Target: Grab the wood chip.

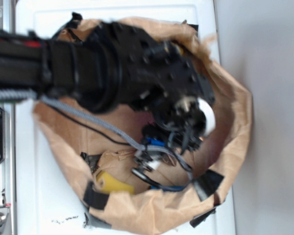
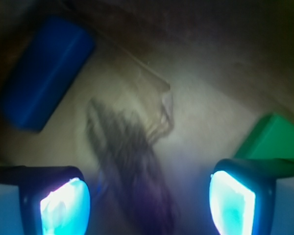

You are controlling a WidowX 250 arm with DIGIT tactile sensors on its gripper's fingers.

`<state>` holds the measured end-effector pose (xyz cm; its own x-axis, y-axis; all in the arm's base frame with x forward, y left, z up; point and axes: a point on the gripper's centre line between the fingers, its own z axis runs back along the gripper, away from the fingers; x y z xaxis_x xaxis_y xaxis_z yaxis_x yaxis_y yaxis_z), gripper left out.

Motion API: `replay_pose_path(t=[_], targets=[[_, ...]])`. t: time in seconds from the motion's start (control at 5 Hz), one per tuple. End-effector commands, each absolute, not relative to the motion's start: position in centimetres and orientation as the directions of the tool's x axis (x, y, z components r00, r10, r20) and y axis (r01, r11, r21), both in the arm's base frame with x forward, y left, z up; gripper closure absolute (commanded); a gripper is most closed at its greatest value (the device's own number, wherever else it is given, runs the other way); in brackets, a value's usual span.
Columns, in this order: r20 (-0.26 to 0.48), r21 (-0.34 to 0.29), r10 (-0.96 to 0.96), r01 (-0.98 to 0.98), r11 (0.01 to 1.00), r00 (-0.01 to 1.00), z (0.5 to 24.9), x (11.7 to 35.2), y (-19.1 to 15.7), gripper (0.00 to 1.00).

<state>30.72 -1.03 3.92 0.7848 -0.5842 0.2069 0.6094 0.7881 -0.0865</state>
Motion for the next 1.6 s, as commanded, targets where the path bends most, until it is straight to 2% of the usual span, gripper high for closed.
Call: replay_pose_path(t=[0.0,0.2,0.4,0.8,1.0,1.2,1.4], targets=[[0.213,-0.067,-0.632,0.657,0.751,0.745,2.4,32.3,-3.2,0.00],[0.232,-0.043,-0.619,0.644,0.764,0.750,0.6,32.5,-3.3,0.96],[0.244,-0.055,-0.610,0.639,0.768,0.754,0.5,33.1,-3.1,1.00],[0.252,-0.101,-0.575,0.612,0.784,0.779,2.8,33.5,-3.0,1.00],[0.228,-0.134,-0.546,0.582,0.802,0.806,4.5,33.0,-2.6,1.00],[0.159,-0.161,-0.463,0.486,0.859,0.872,6.7,32.3,-2.0,0.00],[0.106,-0.214,-0.293,0.310,0.926,0.950,8.7,30.8,-1.0,0.00]])
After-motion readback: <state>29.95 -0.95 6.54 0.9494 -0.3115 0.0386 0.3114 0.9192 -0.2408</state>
